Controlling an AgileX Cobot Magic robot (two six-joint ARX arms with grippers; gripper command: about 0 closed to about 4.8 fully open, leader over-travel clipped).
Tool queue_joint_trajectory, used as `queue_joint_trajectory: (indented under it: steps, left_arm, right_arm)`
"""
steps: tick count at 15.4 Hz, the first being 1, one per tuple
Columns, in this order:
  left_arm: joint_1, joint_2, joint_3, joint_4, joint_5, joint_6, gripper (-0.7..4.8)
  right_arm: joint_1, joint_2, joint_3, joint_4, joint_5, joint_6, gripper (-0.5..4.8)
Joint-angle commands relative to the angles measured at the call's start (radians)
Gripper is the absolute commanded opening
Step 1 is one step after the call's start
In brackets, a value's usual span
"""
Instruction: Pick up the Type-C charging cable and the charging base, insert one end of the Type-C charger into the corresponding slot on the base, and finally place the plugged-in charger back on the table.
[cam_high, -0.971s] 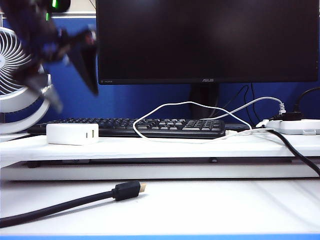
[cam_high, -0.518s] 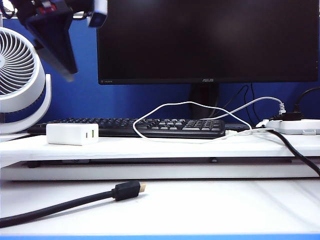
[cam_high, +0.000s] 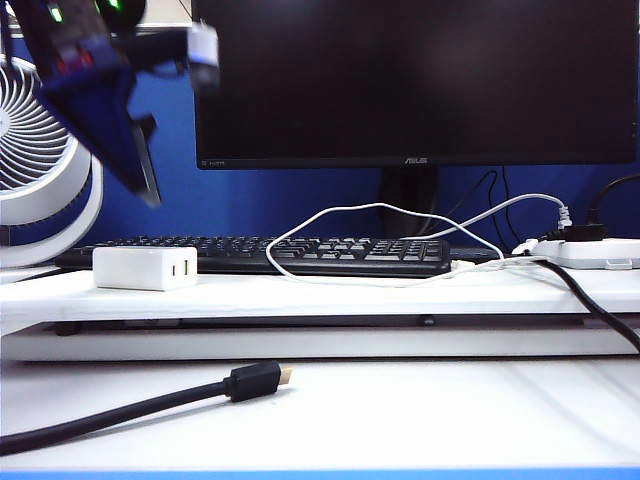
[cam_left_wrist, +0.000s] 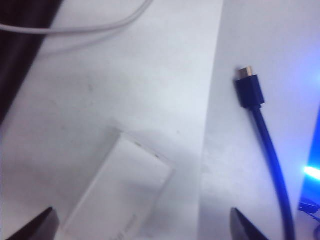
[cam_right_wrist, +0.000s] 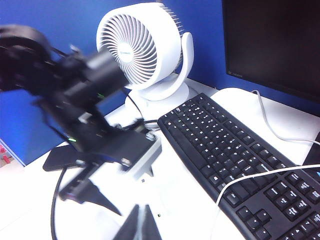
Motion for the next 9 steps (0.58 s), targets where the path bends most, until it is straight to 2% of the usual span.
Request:
queue_joint_trajectory:
  steps: [1,9]
  left_arm:
    - [0.0,0.064,0.0,0.059,-0.006,0.007,4.79]
    - [0.0,0.151,0.0,0.079,-0.039,0.007,4.79]
  right_arm:
    - [0.001,-0.003,0.006,0.01,-0.004,-0.003,-0.02]
    - [0.001,-0.003,0.006,-0.031,-0.003,-0.003,-0.02]
